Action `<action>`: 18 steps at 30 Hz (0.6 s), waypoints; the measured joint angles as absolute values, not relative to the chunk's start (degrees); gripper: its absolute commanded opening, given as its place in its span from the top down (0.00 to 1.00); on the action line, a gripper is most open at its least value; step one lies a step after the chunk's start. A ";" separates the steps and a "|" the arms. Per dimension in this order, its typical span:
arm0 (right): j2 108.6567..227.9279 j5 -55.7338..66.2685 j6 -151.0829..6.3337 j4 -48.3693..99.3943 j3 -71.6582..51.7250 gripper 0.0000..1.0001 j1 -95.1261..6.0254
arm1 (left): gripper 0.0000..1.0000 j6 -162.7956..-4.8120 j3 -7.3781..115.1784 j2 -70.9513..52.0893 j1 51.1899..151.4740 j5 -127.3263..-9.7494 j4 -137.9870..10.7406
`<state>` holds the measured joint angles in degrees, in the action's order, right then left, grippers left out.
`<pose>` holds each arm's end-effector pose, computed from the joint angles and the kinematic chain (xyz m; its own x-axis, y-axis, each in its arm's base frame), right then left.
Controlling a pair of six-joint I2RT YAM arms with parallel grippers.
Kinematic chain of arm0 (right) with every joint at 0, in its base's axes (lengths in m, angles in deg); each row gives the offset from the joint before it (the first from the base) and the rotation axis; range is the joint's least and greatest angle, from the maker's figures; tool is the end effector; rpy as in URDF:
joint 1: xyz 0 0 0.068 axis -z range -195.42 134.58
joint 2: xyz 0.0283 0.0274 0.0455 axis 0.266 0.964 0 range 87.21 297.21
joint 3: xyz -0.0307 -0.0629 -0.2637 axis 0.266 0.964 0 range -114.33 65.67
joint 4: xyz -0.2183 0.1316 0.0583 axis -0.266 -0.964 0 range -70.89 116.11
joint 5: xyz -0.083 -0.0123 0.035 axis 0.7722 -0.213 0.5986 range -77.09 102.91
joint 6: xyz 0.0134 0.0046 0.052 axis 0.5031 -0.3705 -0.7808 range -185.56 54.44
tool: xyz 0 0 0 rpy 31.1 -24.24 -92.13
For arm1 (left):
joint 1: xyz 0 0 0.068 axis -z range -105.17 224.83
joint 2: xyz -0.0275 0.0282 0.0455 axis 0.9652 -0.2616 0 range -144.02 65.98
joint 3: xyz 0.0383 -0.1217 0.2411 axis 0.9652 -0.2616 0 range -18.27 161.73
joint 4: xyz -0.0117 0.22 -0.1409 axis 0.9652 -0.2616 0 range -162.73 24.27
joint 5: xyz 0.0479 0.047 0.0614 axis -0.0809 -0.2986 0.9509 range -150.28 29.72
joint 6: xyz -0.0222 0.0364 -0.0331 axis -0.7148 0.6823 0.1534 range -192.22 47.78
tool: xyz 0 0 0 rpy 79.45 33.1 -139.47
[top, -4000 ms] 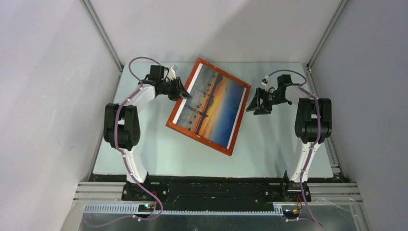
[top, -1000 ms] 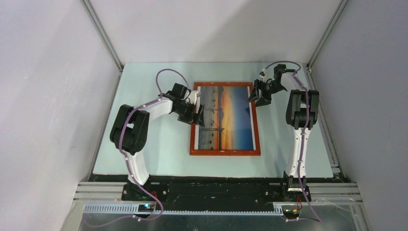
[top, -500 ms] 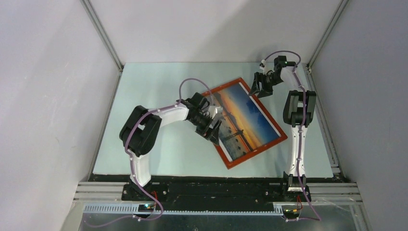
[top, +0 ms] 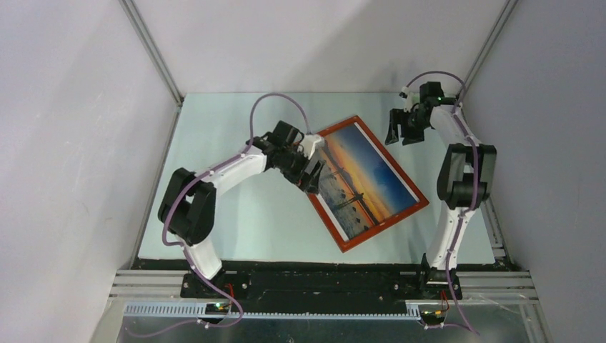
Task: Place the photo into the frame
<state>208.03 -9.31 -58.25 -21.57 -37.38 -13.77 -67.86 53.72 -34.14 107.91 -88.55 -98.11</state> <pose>0.4516 0.0004 0.2254 -0.8852 -0.0922 -0.4559 -0.2449 0.9257 0.2882 0.2947 -0.2120 0.2189 -0.6758 0.5202 -0.5222 0.7296 0.5727 -0.3736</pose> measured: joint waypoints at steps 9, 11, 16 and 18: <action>187.76 -6.40 -54.64 -17.16 -19.35 0.28 -12.20 | 0.00 -70.81 69.41 -38.62 98.03 -80.61 -97.39; 185.67 -6.47 -53.92 -17.22 -16.22 0.28 -11.83 | 0.00 -72.21 74.00 -42.47 95.96 -80.29 -96.88; 181.47 -6.93 -51.87 -19.39 -8.35 0.28 -10.56 | 0.00 -75.05 81.63 -53.20 92.85 -79.89 -96.49; 179.83 -7.15 -51.28 -20.46 -6.38 0.28 -9.86 | 0.00 -76.32 83.68 -57.02 92.42 -79.92 -96.77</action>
